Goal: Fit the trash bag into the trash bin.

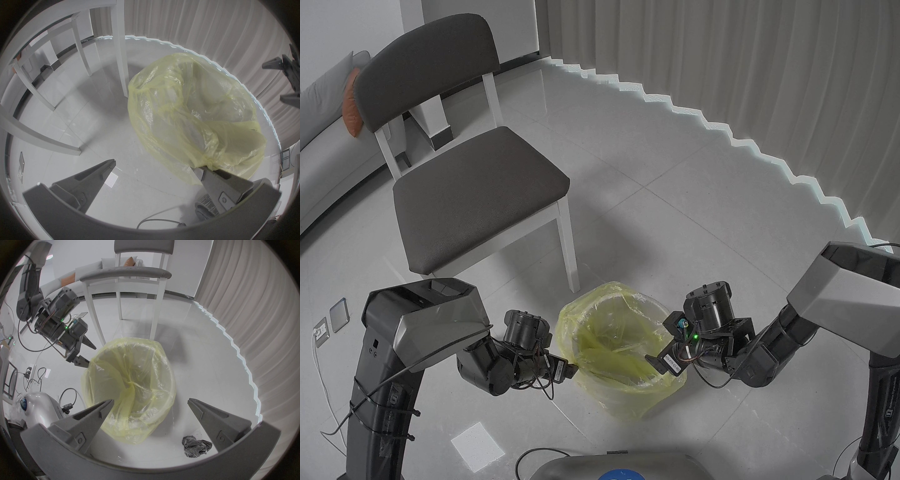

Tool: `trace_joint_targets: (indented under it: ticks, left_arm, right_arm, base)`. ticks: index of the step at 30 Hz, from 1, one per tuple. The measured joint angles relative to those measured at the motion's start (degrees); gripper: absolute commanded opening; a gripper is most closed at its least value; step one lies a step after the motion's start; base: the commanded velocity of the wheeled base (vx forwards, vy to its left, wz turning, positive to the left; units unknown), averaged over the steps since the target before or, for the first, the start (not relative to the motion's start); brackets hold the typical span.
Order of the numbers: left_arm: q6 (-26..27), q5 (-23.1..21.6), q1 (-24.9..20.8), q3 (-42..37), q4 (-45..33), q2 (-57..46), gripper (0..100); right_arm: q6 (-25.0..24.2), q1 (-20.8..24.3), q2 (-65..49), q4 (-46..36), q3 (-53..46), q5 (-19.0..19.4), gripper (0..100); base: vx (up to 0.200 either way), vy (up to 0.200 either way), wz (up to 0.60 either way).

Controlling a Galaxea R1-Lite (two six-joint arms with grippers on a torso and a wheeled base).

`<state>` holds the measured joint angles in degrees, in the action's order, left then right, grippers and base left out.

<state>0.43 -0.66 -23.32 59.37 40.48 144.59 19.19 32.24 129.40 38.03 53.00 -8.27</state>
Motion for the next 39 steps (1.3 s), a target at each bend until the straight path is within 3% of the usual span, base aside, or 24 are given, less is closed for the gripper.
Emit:
trace_joint_targets:
  ticks: [19, 28, 39]
  left_arm:
    - [-0.24, -1.39, 0.09, -12.26, 6.91, -9.73, 100]
    - [-0.85, -1.37, -0.35, -13.51, 7.98, -10.78, 100]
    - [-1.38, -1.37, -0.51, -15.24, 11.11, -11.30, 100]
  right_arm:
    - [2.60, 0.26, 12.30, -3.12, 14.38, -0.13, 100]
    - [4.64, 0.72, 14.23, -4.75, 14.34, -0.18, 100]
    - [4.21, 5.77, 11.40, -4.40, 9.53, -0.10, 100]
  base:
    - [0.000, 0.000, 0.00]
    - [0.000, 0.000, 0.00]
    - [0.000, 0.000, 0.00]
